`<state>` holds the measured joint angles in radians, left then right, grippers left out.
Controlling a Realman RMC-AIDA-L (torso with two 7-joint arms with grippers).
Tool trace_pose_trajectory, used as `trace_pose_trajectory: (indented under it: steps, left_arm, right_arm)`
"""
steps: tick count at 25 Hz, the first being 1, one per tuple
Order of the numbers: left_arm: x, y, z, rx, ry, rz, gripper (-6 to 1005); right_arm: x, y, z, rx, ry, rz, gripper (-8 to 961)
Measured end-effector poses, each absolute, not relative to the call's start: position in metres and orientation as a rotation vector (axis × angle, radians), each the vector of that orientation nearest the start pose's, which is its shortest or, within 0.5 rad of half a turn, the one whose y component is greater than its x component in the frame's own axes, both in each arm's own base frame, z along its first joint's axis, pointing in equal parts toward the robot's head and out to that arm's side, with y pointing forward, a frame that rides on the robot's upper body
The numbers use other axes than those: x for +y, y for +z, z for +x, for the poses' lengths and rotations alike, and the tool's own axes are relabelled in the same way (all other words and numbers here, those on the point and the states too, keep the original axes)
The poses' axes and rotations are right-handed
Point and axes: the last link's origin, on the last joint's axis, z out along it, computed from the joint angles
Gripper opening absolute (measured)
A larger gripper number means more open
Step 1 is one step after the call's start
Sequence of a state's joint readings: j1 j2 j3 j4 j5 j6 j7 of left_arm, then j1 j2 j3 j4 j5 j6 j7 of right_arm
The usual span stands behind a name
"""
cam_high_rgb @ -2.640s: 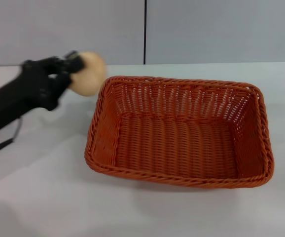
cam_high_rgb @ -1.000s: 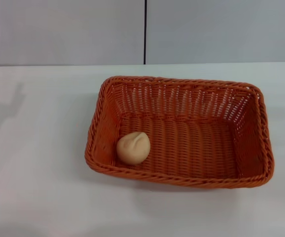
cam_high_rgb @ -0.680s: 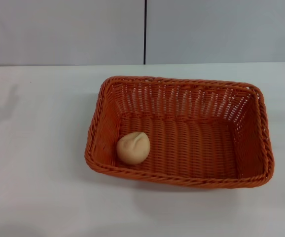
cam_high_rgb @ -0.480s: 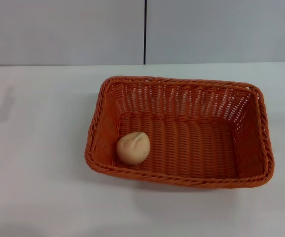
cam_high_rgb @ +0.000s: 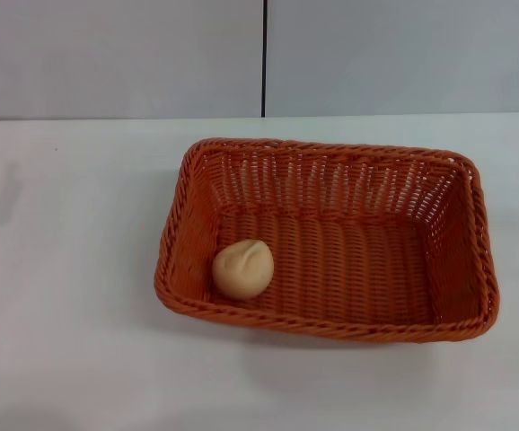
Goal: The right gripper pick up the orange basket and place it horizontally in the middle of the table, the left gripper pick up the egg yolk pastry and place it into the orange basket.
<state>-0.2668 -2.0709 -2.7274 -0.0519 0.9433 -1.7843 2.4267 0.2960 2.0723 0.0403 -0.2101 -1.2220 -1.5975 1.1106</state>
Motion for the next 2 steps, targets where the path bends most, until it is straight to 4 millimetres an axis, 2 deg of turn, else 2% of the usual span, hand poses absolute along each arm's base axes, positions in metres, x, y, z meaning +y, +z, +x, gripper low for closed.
trace_pose_trajectory:
  steps: [2]
  left_arm:
    - [0.2408, 0.0674, -0.3452, -0.502, -1.29, -1.3, 800]
  right_arm:
    - [0.2535, 0.1101, 0.3814, 0.753, 1.399, -1.081, 441]
